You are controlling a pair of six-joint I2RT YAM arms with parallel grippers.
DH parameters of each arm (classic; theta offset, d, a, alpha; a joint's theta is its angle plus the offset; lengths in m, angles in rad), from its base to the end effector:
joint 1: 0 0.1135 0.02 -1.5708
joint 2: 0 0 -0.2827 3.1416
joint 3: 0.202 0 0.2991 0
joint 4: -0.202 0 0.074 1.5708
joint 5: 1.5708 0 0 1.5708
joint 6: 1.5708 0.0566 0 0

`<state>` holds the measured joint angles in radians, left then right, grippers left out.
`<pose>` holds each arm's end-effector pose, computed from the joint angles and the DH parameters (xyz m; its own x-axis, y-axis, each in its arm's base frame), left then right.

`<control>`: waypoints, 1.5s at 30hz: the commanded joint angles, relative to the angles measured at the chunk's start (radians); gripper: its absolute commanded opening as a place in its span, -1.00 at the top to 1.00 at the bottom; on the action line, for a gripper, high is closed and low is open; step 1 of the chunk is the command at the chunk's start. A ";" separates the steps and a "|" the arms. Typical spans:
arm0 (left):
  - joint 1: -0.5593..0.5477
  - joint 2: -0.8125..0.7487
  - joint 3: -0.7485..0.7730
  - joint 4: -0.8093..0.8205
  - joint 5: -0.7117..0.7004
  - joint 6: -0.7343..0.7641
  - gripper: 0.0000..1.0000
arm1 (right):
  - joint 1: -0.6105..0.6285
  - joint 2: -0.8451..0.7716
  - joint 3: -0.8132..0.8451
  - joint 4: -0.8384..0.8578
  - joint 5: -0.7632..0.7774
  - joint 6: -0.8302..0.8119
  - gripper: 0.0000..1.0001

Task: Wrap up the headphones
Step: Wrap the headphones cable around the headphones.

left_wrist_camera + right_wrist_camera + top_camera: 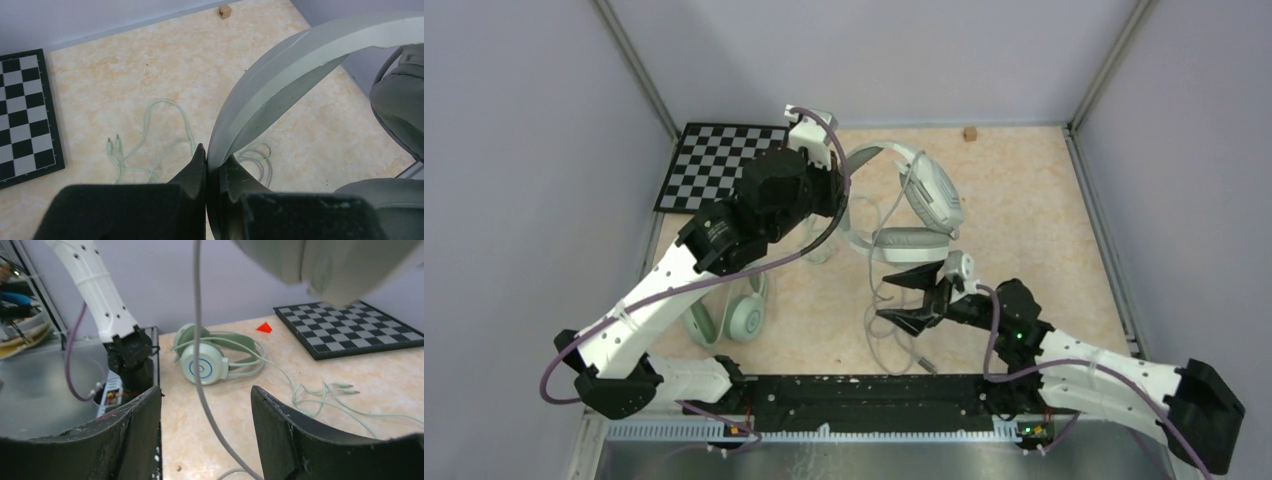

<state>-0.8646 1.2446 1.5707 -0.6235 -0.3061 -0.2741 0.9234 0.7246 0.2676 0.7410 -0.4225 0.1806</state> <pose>0.2142 -0.2249 0.4945 -0.3288 -0.0122 -0.9443 0.4669 0.8670 -0.1738 0.1132 0.1882 0.2606 -0.0071 0.2623 -0.9650 -0.9796 0.1921 0.0594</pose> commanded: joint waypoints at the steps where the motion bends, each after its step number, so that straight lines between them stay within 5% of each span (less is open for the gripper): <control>1: 0.003 -0.052 0.027 0.159 0.064 -0.116 1.00 | 0.026 0.151 -0.019 0.272 0.049 -0.089 -0.30; 10: 0.003 -0.070 0.019 0.178 0.119 -0.166 1.00 | 0.028 0.343 -0.020 0.436 0.082 -0.126 -0.15; 12: 0.003 -0.081 0.015 0.184 0.129 -0.178 1.00 | 0.028 0.364 -0.029 0.468 0.109 -0.126 0.05; 16: 0.003 -0.105 0.015 0.192 0.183 -0.202 1.00 | 0.027 0.400 -0.053 0.519 0.180 -0.124 0.76; 19: 0.003 -0.128 0.009 0.201 0.307 -0.209 1.00 | -0.012 0.400 -0.058 0.531 0.246 -0.087 1.00; 24: 0.003 -0.139 0.006 0.128 0.618 -0.043 1.00 | -0.210 0.324 -0.028 0.467 0.131 0.107 1.00; 28: 0.003 -0.134 -0.004 -0.012 0.758 0.226 1.00 | -0.306 0.217 0.067 0.157 0.082 0.130 1.00; 32: 0.007 -0.087 0.052 -0.147 0.726 0.365 1.00 | -0.326 0.149 0.103 0.002 0.071 0.101 0.88; 37: 0.009 -0.022 0.103 -0.217 0.824 0.418 1.00 | -0.327 0.074 0.063 0.004 0.149 0.069 0.67; 45: 0.009 -0.006 0.061 -0.280 0.767 0.526 1.00 | -0.330 0.054 0.107 -0.097 0.227 0.013 0.65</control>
<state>-0.8524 1.2488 1.6268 -0.8627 0.4248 0.1902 0.6117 0.7918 0.3328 0.7055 -0.2813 0.2329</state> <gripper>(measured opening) 0.063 0.174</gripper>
